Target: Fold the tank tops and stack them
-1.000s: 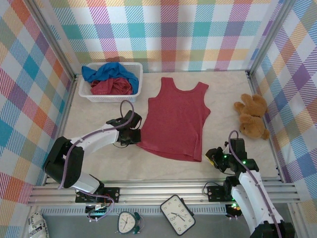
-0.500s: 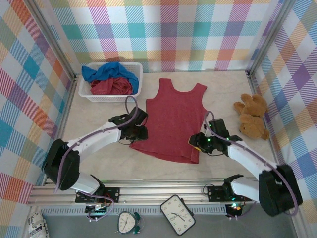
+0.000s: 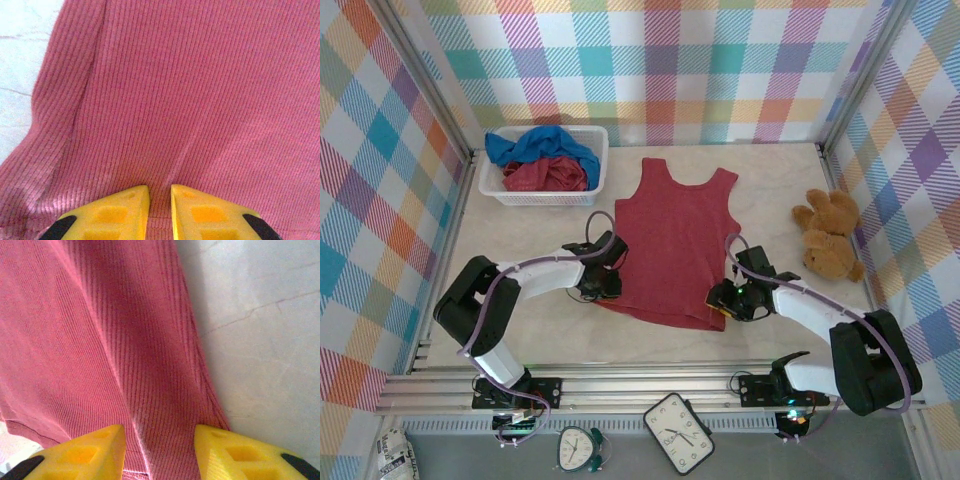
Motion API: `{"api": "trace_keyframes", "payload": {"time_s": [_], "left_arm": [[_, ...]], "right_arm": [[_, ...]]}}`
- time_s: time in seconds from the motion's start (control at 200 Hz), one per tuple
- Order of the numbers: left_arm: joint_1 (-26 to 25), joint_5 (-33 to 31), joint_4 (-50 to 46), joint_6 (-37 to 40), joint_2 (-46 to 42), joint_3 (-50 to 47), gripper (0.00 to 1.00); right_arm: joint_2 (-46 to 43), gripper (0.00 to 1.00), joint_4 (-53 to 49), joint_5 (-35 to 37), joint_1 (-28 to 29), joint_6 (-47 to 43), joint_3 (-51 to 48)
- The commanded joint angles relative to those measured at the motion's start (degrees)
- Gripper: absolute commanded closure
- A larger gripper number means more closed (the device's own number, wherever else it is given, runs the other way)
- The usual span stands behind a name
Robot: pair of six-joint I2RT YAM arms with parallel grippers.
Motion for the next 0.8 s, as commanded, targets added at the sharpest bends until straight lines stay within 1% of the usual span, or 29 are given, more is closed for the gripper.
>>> {"api": "trace_keyframes", "payload": {"time_s": [0.0,0.1,0.165,0.3,0.375,0.405,0.46,0.49,0.55,0.64,0.685,0.745,0.795], "left_arm": [[1.8,-4.08,-5.68,2.83,0.79,-1.77,0.8],[3.65,-7.12,-8.58,5.37,0.38,-1.86,0.8],[5.02,-7.48,-9.45,6.8,0.63,-1.73,0.8],[6.41,-9.83,-10.99,9.7,1.7,0.09,0.8],[7.64,-11.26,-12.19,11.36,2.32,1.47,0.78],[8.78,-10.57,-12.53,12.13,2.61,2.15,0.78],[10.73,-10.64,-13.56,13.27,3.31,4.13,0.77],[11.12,-12.07,-14.64,14.03,3.57,5.76,0.77],[11.28,-14.3,-16.45,15.16,3.39,9.16,0.73],[11.37,-15.79,-17.88,16.75,4.12,13.41,0.68],[11.4,-16.42,-19.72,17.0,5.56,15.68,0.65],[11.14,-13.98,-21.58,16.27,6.68,18.1,0.62],[10.41,-11.07,-21.39,14.8,5.85,18.33,0.6]], "right_arm": [[0.21,0.57,-3.79,2.26,0.16,1.54,-1.9],[-4.41,0.57,-6.77,3.6,0.16,2.24,-2.25],[-6.29,0.57,-7.83,2.11,0.16,2.95,-2.43],[-7.14,0.55,-7.69,-0.79,0.22,3.7,-3.0],[-8.59,0.54,-9.26,-1.01,0.25,3.21,-0.34],[-9.51,0.53,-9.74,-0.72,0.2,2.73,1.15],[-10.96,0.51,-10.46,1.39,0.16,1.08,4.29],[-10.97,0.51,-10.72,2.9,0.08,-0.96,6.26],[-8.49,0.49,-10.48,4.43,-1.18,-5.46,10.29],[-2.05,0.47,-6.97,1.63,-4.93,-11.9,15.82],[1.62,0.47,-4.98,0.88,-5.58,-16.09,19.04],[6.74,0.46,-4.47,1.61,-5.66,-21.46,24.28],[11.17,0.46,-3.65,-0.74,-5.96,-25.87,28.38]]}}
